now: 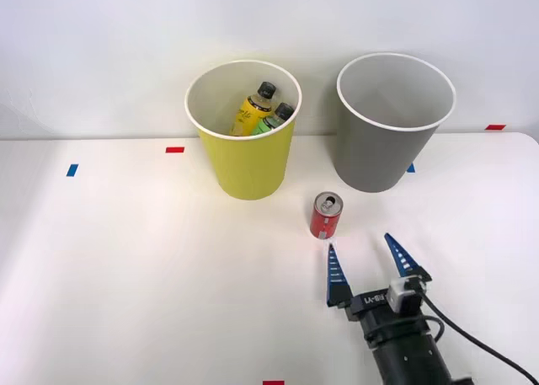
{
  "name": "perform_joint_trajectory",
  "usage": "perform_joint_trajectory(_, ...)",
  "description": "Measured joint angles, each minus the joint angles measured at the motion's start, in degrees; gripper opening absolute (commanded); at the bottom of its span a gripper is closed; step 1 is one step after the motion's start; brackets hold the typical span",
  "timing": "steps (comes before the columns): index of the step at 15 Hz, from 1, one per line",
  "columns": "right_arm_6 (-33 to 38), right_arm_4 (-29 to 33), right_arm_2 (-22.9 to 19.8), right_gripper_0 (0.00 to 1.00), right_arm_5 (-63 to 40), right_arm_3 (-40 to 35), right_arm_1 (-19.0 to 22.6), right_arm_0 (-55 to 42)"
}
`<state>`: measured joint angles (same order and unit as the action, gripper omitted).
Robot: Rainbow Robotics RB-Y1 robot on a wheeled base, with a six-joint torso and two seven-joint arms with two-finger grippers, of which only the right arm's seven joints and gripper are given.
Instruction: Put cans in the gray bin, plastic bottles in the light green bin
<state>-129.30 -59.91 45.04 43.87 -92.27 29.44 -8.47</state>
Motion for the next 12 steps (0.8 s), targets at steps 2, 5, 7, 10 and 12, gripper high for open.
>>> perform_joint_trajectory(2, 0.54, -0.13, 0.35, 0.96, 0.35, 5.0, -2.01, 4.48)
perform_joint_trajectory(5, 1.25, -1.35, 1.03, 0.96, 0.42, 12.43, -4.91, 11.1)
perform_joint_trajectory(7, 1.37, -3.17, 1.75, 0.96, 0.42, 15.75, -6.67, 14.69)
perform_joint_trajectory(10, 1.4, -5.31, 2.52, 0.96, 0.38, 18.03, -7.59, 18.3)
perform_joint_trajectory(12, 1.39, -5.7, 2.63, 0.96, 0.27, 18.48, -7.59, 18.96)
